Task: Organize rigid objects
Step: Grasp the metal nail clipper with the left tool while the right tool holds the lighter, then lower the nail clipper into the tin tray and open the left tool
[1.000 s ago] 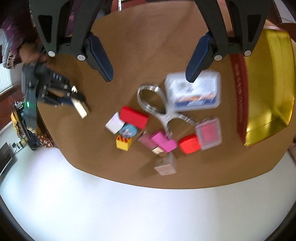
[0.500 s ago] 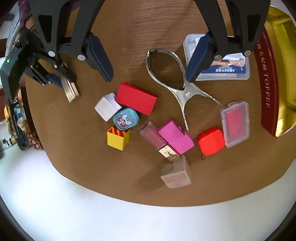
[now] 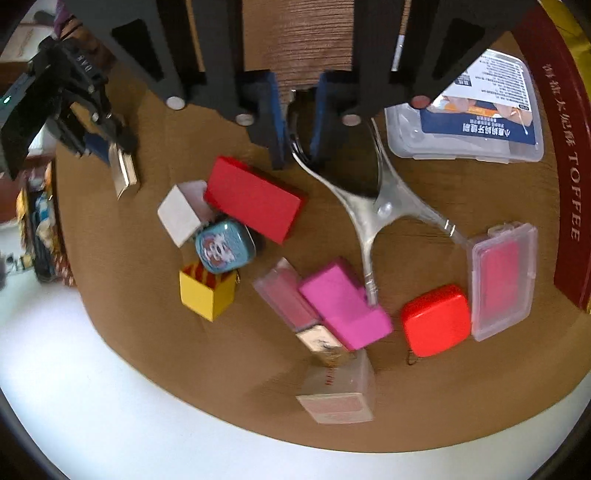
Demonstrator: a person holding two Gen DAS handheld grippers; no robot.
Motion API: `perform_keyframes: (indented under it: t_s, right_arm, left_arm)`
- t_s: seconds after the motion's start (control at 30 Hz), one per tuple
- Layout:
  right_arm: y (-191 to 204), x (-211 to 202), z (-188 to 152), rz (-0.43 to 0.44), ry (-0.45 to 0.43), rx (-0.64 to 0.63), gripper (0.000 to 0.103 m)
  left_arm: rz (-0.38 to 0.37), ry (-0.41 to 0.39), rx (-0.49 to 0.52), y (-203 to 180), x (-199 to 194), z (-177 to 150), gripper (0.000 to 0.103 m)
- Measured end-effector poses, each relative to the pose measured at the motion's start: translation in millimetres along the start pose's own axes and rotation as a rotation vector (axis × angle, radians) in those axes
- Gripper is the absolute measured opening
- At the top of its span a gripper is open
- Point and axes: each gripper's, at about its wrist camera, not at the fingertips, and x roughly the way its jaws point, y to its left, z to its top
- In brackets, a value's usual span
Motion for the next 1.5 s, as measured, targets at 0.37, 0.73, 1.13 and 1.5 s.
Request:
perform_keyframes:
  t_s: [0.37,0.73,1.13,1.5]
  right_arm:
    - [3.7,1.8,3.9,-0.018,0.025,-0.001,0.028]
    - [8.0,7.8,8.2,-0.048,0.045,0.002,0.028]
    - [12.5,9.1,9.7,-0.079,0.071,-0.002,0.028]
    - [14.2,8.5,11.4,-0.100,0.087,0.000,0.028]
  left_arm:
    - [-0.004,-0.146,0.074,-14.5,-60.8,-34.3,0.002]
    - [0.092,-0.225,-0.038,53.7,-148.2,-58.6,0.003]
    - [0.343,-0.145,-0.053,206.5,-112.5,-15.1,0.003]
    - [0.401,-0.131,-0.062,241.6,-87.1,-13.5,0.005]
